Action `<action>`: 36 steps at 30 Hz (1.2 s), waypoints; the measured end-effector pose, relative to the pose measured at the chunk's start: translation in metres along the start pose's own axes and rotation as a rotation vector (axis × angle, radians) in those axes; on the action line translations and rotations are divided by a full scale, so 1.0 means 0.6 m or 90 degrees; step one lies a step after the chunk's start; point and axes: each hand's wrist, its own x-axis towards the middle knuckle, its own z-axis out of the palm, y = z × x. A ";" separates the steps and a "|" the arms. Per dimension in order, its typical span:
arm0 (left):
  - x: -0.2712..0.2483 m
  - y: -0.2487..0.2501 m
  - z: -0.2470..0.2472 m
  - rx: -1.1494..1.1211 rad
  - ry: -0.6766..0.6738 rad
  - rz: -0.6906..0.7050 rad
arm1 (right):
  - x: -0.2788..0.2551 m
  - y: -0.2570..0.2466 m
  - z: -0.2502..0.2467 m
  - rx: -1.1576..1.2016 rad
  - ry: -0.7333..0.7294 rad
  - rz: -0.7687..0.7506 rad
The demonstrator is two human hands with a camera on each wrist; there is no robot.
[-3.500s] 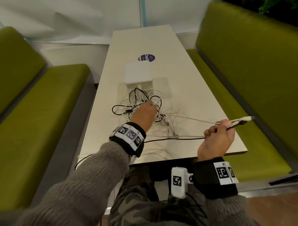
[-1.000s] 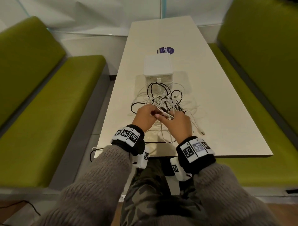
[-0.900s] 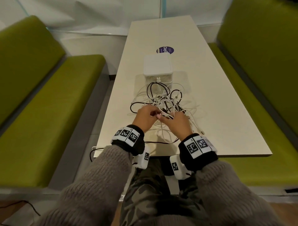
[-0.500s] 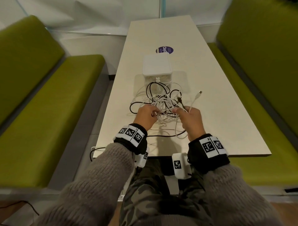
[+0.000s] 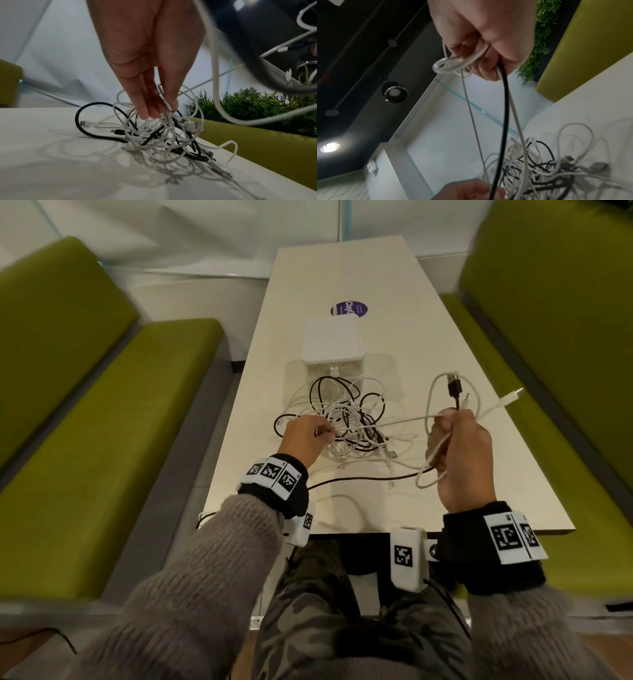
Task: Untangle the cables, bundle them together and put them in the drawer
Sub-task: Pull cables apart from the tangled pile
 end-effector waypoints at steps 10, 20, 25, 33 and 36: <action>-0.010 0.005 0.006 0.067 -0.008 0.033 | 0.011 0.084 0.071 -0.465 -0.163 -0.046; -0.008 -0.009 0.003 -0.024 -0.040 -0.022 | 0.046 0.123 0.103 -0.537 -0.215 0.044; -0.009 -0.002 0.007 -0.026 -0.047 0.011 | 0.048 0.121 0.086 -0.404 -0.149 0.137; -0.009 0.013 0.008 -0.135 -0.068 0.063 | 0.061 0.100 0.065 -0.321 -0.079 0.109; -0.010 0.021 0.006 -0.316 -0.049 -0.044 | 0.059 0.092 0.065 -0.336 -0.130 0.103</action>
